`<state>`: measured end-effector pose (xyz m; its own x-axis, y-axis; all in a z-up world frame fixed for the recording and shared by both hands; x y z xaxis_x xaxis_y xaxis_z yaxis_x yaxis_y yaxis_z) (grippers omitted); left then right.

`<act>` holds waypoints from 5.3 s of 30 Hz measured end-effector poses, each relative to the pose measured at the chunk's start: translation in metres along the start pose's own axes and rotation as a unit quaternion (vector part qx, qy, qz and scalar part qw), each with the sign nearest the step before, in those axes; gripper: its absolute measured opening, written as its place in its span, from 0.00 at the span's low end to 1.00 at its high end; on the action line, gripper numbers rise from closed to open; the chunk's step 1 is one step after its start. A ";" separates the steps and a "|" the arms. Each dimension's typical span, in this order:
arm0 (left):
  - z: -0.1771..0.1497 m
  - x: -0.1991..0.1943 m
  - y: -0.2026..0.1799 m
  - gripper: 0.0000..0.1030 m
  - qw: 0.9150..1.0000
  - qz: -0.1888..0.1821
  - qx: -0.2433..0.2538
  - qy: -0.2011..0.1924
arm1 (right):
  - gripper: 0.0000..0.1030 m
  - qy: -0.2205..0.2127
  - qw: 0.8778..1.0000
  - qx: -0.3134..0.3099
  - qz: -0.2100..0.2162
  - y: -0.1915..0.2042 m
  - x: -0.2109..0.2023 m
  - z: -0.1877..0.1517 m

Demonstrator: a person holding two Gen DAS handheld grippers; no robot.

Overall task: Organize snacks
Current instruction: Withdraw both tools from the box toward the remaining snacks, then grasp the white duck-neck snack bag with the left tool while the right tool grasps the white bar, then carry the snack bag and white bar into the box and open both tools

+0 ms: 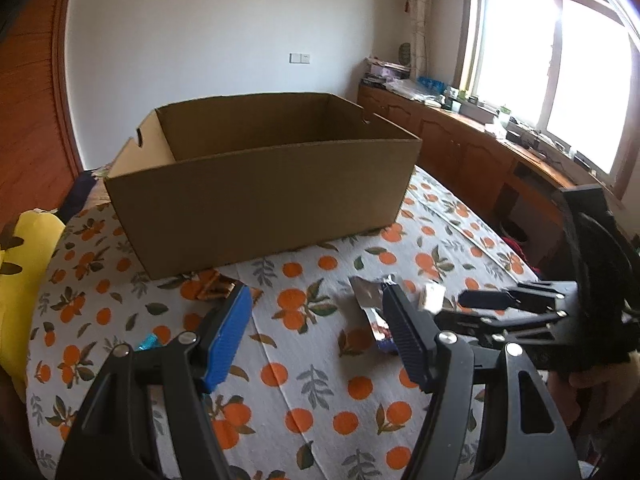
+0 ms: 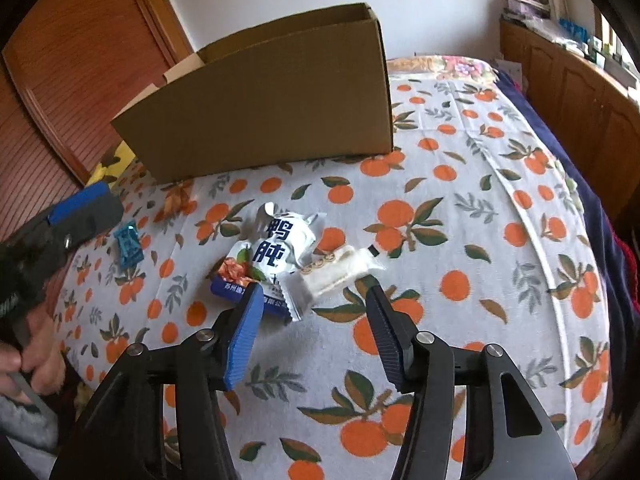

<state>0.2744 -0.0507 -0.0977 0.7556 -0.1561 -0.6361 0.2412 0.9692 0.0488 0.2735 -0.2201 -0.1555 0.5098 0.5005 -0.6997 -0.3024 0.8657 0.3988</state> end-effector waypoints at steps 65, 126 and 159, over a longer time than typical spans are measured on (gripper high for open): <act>-0.021 0.092 -0.091 0.76 0.993 0.026 0.068 0.094 | 0.20 -0.031 0.999 -0.043 -0.011 -0.044 -0.001 -0.011; 0.011 -0.015 -0.025 0.59 1.000 -0.002 0.011 -0.014 | 0.19 -0.080 0.992 -0.090 -0.038 0.032 -0.075 0.016; 0.129 0.069 0.065 0.59 0.997 0.042 -0.033 -0.060 | 0.19 -0.123 0.973 -0.194 -0.014 0.066 -0.022 0.163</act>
<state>0.4209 -0.0234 -0.0391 0.8396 -0.0912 -0.5355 0.1361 0.9897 0.0449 0.3738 -0.1726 -0.0169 0.6846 0.5051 -0.5256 -0.5431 0.8343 0.0946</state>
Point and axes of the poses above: each gripper's, at about its wrist camera, not at the fingertips, and x roughly the way its jaws point, y to its left, z to its top, the point moved 5 cm from there along x, roughly the way its jaws point, and after that the axes turned 14 degrees about z, right-handed, at the moved point
